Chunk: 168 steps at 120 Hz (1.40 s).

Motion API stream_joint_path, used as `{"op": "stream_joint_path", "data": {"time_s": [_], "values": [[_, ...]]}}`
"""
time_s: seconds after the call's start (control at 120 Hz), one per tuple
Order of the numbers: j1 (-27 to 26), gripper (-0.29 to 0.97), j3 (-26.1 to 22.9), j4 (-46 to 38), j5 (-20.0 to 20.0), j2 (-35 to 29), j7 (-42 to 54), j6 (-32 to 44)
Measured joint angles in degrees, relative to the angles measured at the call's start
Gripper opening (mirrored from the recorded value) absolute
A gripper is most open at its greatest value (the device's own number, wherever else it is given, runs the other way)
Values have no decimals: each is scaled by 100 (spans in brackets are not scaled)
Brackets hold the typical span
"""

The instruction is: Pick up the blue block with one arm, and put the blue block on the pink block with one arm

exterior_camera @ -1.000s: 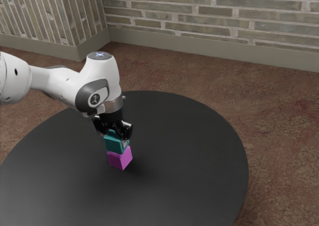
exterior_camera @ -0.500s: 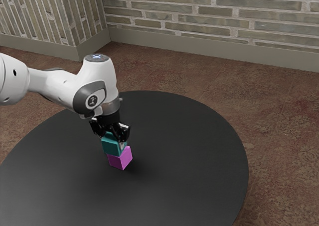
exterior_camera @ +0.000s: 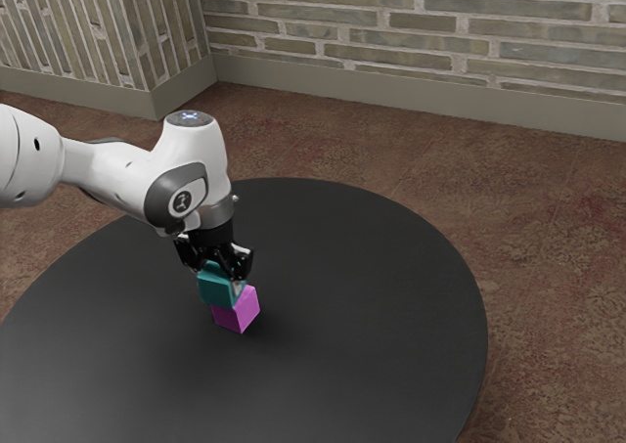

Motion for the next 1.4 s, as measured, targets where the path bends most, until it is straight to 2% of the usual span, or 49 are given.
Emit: {"op": "stream_joint_path", "data": {"time_s": [0.95,1.4], "values": [[1,35,-18,28,-25,116,1,227],[2,60,-71,114,62,176,-4,319]]}}
